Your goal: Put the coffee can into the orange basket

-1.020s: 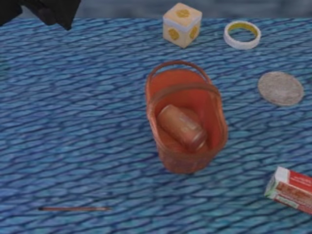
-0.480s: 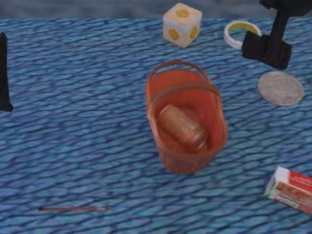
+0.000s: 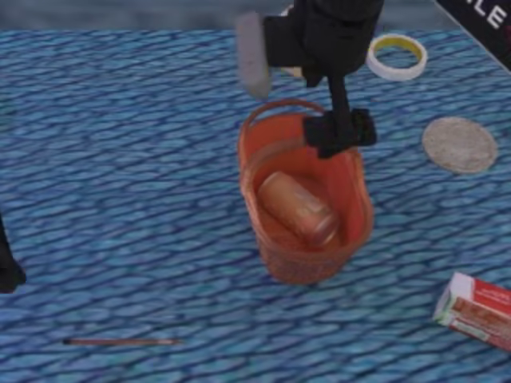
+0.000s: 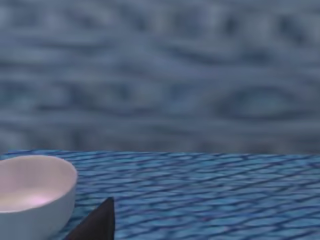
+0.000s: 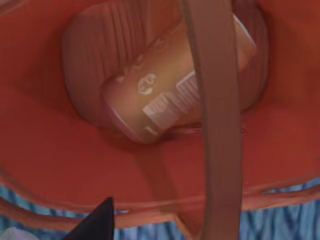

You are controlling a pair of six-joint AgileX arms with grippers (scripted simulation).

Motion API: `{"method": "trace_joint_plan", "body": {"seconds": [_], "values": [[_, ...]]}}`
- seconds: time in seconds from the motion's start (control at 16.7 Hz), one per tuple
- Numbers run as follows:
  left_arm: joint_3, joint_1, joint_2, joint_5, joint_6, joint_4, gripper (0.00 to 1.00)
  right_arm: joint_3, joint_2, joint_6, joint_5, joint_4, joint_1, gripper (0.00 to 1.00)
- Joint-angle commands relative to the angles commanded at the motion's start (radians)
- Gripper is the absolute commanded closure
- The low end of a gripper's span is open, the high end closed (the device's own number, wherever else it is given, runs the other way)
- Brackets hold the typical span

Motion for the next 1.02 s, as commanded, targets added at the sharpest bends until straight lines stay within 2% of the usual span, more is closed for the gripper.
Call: {"method": "trace_joint_plan", "body": {"seconds": [0.24, 0.66, 1.02], "values": [[-0.084, 0.005, -0.092, -0.054, 0.026, -0.05, 0.0, 0.123, 0.13, -0.049, 0.0, -0.094, 0.032, 0.0], [-0.091, 0.006, -0.099, -0.058, 0.028, -0.054, 0.0, 0.126, 0.138, -0.052, 0.0, -0.096, 0.03, 0.0], [-0.091, 0.006, -0.099, -0.058, 0.028, -0.054, 0.0, -0.06, 0.076, -0.053, -0.001, 0.021, 0.035, 0.0]]}}
